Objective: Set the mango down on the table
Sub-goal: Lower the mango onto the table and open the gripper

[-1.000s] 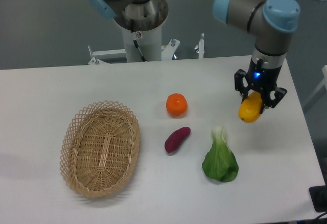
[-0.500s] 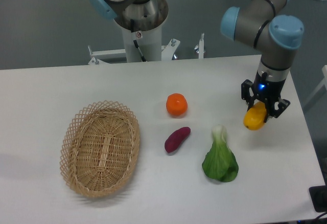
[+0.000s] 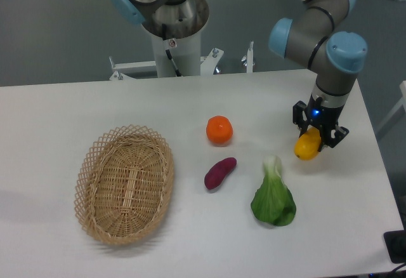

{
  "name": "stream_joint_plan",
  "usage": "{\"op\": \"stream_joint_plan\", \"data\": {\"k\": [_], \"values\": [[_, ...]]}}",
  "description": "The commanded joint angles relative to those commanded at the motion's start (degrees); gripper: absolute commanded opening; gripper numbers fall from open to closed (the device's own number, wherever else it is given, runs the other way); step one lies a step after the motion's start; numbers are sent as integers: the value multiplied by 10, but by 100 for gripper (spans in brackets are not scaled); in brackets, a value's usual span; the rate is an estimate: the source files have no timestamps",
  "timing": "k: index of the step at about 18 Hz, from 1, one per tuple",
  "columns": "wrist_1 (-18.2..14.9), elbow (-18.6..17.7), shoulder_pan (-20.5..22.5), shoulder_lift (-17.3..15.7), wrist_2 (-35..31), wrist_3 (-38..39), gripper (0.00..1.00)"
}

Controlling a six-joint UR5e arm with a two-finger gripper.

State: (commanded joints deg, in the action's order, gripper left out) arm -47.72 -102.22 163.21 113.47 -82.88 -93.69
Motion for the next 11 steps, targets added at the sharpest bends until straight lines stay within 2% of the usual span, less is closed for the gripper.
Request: {"op": "stream_joint_plan", "data": {"k": [11], "values": [[1,-18,-1,-4,1,-1,57]]}}
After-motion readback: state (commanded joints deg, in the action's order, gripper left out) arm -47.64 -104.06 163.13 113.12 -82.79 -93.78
